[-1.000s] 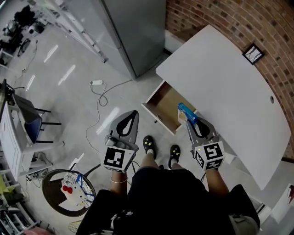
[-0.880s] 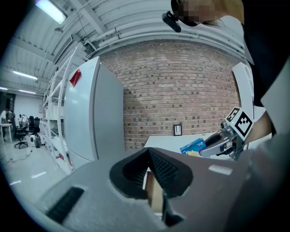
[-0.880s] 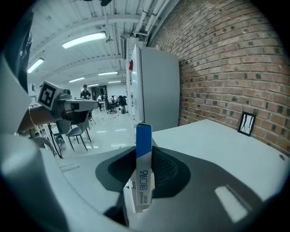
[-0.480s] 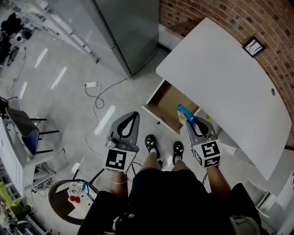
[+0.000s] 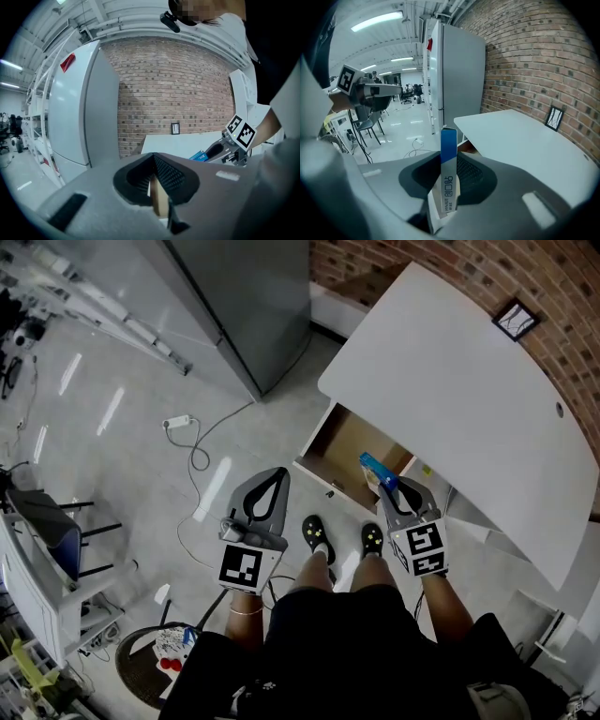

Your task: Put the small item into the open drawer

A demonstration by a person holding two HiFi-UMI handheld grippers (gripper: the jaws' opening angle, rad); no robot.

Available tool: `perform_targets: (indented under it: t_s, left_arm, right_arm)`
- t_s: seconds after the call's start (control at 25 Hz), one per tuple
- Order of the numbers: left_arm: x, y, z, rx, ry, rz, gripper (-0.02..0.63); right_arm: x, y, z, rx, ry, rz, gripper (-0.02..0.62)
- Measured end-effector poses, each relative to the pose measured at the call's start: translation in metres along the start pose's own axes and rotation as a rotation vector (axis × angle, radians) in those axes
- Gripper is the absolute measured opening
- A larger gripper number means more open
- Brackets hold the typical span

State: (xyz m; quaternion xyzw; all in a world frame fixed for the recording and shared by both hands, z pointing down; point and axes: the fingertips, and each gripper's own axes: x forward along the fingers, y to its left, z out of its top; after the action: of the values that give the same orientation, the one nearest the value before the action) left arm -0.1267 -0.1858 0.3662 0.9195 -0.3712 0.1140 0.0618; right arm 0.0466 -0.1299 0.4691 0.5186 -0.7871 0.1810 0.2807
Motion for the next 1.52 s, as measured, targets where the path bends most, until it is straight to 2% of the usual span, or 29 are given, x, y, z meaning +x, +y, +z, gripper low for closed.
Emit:
perform_targets:
  t_s: [0.28, 0.64, 0.92, 1.52]
  left_arm:
    - [0.007, 0.008, -0.024, -0.02, 0.013, -0.015, -0.009]
    - [0.013, 0.022, -0.054, -0.067, 0.038, 0.055, -0.009]
    - [0.021, 0.03, -0.07, -0.069, 0.037, 0.095, -0.009]
    - [0.04, 0.022, -0.11, -0.128, 0.05, 0.099, -0.009]
  right_arm:
    - [0.022, -0.001, -0.019, -0.015, 0.039, -0.011, 0.103]
    - [0.054, -0.004, -0.041, -0.026, 0.086, 0.019, 0.103]
    - [0.074, -0.01, -0.058, -0.058, 0.127, 0.034, 0.103]
    - [0.113, -0.014, -0.093, -0.062, 0.177, 0.063, 0.103]
